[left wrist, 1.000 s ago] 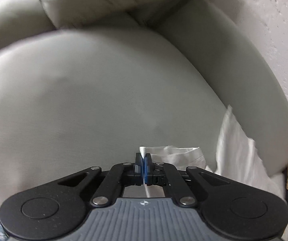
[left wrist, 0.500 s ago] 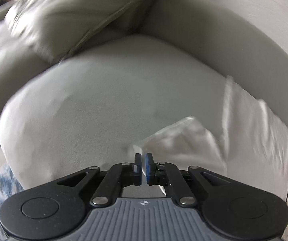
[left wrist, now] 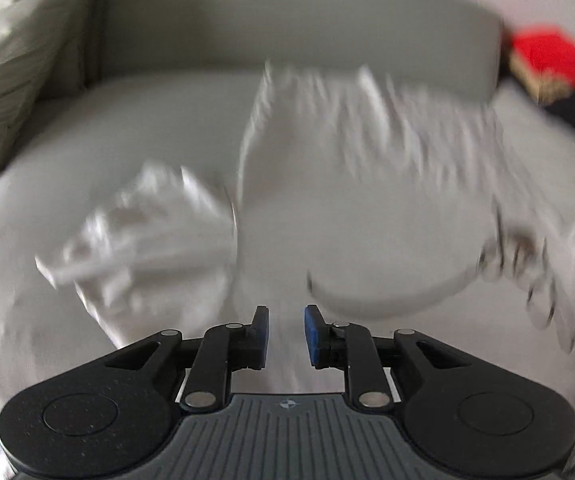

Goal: Fold clothes

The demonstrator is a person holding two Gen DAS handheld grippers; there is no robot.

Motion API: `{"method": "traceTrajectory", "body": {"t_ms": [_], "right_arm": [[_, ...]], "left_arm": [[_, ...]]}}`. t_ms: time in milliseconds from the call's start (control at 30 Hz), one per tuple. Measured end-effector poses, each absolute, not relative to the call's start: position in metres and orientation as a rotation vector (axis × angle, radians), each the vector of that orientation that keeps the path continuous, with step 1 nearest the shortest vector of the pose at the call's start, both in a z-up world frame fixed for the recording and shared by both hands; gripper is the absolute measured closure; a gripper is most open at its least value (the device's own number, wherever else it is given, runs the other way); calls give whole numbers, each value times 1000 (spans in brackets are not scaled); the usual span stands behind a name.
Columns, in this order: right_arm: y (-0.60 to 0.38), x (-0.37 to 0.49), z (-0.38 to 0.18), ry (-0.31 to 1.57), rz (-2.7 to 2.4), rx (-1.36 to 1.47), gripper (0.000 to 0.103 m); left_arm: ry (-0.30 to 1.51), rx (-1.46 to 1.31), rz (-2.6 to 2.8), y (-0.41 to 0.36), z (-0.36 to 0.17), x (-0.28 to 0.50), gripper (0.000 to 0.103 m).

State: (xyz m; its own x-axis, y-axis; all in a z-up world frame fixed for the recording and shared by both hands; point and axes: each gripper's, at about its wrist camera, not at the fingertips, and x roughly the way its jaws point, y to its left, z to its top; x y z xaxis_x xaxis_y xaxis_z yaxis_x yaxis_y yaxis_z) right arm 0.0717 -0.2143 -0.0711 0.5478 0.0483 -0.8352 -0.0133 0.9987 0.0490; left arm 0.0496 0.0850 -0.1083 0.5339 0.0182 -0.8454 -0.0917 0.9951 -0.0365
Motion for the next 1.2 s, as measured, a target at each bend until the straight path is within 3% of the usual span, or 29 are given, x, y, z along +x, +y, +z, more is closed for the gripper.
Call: {"method": "traceTrajectory", "body": {"t_ms": [200, 367, 600, 733, 800, 900, 1000, 1033, 1200], "right_arm": [[-237, 48, -44, 1013, 93, 180, 87], [-244, 39, 15, 877, 203, 334, 87], [-221, 63, 105, 607, 338, 353, 87], [-211, 105, 111, 598, 375, 380, 87], [-210, 128, 88, 635, 349, 398, 87], [-209, 163, 53, 689, 310, 423, 87], [-211, 196, 6, 772, 244, 446, 94], [-214, 202, -14, 804, 219, 455, 94], [-216, 226, -89, 931, 247, 527, 94]], "left_arm": [[1013, -73, 23, 96, -90, 22, 84], [785, -72, -5, 100, -23, 10, 82], [562, -63, -31, 88, 54, 33, 52], [571, -37, -33, 77, 58, 69, 37], [596, -35, -38, 72, 46, 91, 32], [686, -44, -55, 68, 6, 129, 33], [799, -73, -52, 67, -44, 161, 53], [829, -103, -59, 69, -60, 170, 65], [952, -177, -127, 58, -130, 211, 77]]}}
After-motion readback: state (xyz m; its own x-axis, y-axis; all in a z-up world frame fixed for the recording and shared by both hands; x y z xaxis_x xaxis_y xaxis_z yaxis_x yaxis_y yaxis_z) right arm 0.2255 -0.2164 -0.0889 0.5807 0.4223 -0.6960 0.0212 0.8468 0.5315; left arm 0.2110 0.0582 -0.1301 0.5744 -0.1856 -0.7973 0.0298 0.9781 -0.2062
